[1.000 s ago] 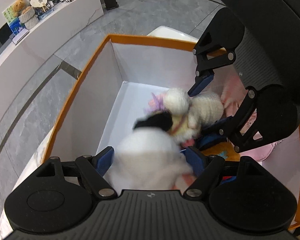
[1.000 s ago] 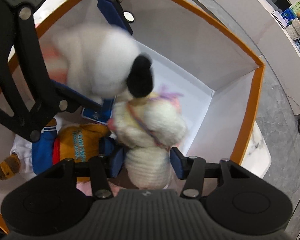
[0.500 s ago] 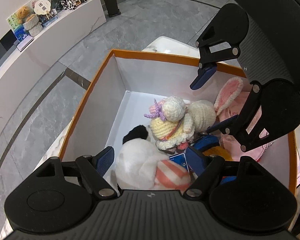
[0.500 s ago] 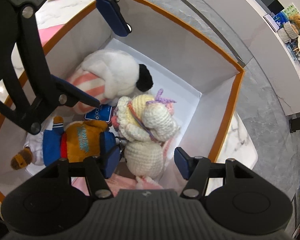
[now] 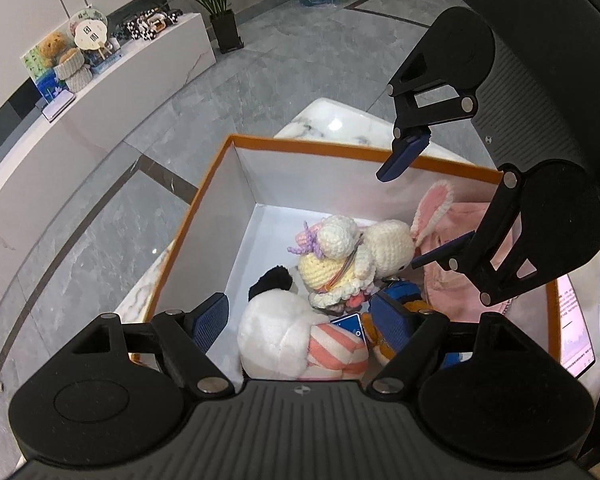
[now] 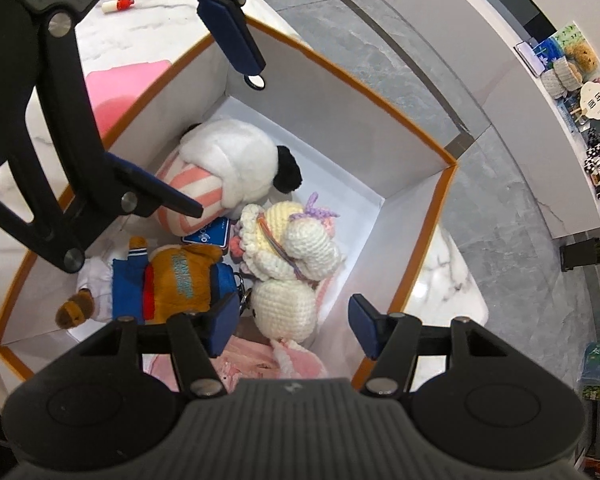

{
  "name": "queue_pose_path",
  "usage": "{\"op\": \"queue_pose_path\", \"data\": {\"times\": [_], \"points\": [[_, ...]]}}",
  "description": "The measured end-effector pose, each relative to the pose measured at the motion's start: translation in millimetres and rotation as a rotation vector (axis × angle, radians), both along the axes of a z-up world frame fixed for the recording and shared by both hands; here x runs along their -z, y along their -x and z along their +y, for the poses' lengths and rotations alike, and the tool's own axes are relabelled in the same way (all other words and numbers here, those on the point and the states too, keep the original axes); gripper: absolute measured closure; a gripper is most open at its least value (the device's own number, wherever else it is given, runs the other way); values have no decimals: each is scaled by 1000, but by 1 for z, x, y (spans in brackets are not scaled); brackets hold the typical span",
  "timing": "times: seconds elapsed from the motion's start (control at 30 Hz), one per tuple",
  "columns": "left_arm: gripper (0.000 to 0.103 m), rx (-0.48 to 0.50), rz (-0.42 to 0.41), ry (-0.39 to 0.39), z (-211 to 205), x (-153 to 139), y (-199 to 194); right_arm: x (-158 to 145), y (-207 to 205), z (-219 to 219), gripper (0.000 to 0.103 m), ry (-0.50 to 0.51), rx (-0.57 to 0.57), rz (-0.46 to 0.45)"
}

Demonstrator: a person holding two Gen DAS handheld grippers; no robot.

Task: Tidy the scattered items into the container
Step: 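Open left tool releasing panda while right tool opens releasing bunny into box, then raise both open tools out of the box and back over the table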

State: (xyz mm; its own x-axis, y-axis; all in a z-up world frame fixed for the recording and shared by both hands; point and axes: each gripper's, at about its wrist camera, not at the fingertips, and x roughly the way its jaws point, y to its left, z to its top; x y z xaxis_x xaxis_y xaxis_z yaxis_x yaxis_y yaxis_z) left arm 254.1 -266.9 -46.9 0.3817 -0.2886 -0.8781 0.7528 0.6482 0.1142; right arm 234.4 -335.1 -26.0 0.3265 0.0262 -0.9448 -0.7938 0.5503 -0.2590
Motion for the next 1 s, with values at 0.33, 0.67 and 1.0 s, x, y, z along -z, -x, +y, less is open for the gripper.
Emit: {"op": "queue_pose_path", "data": {"times": [0.33,0.67,1.0], "points": [[10,3,-46,16,8,-28,14,-31,18,8,39,17,-6,-45],[10,-3,-106,27,30,-61,38,-61,41,28,39,37,-27,-97],[10,-50,-182,45,79,-101,70,-104,67,77,35,65,-98,-167]]}}
